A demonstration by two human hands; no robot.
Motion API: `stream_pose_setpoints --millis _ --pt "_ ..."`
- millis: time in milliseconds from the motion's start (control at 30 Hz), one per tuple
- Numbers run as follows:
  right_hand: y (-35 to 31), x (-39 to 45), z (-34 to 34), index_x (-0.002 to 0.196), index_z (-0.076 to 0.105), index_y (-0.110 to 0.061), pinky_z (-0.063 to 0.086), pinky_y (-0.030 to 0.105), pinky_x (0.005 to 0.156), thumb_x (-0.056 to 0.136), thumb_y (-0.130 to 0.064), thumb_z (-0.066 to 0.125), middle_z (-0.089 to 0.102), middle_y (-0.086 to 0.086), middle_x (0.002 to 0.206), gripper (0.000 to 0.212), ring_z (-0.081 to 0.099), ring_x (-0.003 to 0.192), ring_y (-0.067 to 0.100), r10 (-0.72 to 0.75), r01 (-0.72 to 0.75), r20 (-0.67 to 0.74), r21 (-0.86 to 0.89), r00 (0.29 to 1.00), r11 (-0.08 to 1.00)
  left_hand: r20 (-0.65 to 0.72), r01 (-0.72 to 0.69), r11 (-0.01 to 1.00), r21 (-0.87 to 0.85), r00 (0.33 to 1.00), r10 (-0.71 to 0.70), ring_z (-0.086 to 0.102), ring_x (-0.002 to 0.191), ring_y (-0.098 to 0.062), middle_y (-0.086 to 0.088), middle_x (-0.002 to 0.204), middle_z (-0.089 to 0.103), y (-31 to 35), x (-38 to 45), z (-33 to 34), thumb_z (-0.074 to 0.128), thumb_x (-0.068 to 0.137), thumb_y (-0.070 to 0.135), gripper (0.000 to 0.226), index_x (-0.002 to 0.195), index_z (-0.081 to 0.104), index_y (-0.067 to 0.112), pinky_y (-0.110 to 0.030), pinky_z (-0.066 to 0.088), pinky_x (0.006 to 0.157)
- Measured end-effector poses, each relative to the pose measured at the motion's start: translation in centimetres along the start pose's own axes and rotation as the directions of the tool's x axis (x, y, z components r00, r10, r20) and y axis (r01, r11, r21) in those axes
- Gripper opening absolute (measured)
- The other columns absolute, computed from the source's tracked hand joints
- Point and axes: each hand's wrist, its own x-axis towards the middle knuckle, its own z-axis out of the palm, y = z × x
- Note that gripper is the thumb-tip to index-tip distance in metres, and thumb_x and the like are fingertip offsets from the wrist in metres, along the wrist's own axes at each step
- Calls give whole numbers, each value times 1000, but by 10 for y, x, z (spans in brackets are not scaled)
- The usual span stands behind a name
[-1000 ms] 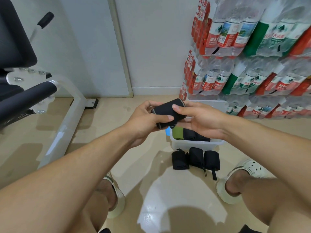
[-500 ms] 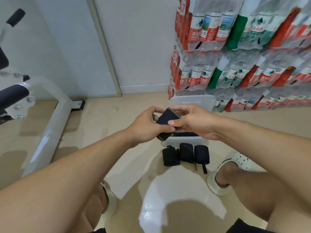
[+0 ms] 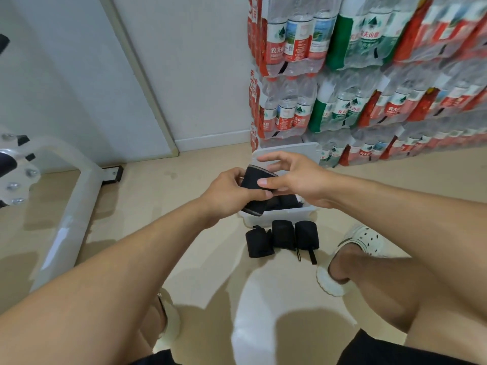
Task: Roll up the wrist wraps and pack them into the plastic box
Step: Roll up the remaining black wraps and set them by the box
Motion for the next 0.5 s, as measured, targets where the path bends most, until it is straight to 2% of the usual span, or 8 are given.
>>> stream_pose_setpoints --millis 67,133,233,300,400,500 --pt "-9 -4 -1 136 60 -21 56 14 66 87 -5 78 56 6 126 54 65 104 10 -41 43 28 -43 999 998 22 11 1000 -5 1000 -11 75 92 -15 3 102 77 9 -3 -1 87 74 24 44 114 69 20 -33 61 87" --pt "-14 -6 -3 134 61 -23 58 16 70 88 -8 79 58 5 127 52 66 106 11 -64 67 43 -71 997 995 36 12 1000 5 999 -12 76 90 -15 2 99 78 18 -3 -3 86 76 20 38 112 71 19 -29 60 84" --pt "-18 -2 -6 131 64 -23 60 21 81 87 -12 80 61 2 126 49 69 107 14 -92 96 37 -127 995 987 47 8 1000 21 999 -9 76 90 -14 1 100 78 22 4 -8 85 76 20 41 114 70 19 -25 58 76" --pt "-15 5 -6 130 64 -22 60 23 84 87 -13 80 63 -1 122 47 69 106 14 -95 100 37 -167 995 981 54 13 1000 0 998 -13 76 92 -15 1 101 78 13 12 -9 86 75 21 44 115 70 19 -28 59 80" --pt "4 22 -7 127 66 -17 61 28 88 88 -9 78 64 -2 117 41 72 101 19 -46 47 9 -184 999 982 65 41 998 -40 997 -39 75 92 -15 1 102 77 -8 33 1 86 74 23 44 115 70 21 -29 60 82" --pt "39 46 -11 121 68 -14 61 34 90 93 -13 74 69 5 116 29 74 95 25 66 -76 -66 -158 996 984 116 84 995 44 989 -89 72 87 -14 4 95 75 -28 61 17 83 79 22 30 106 71 22 -22 55 74"
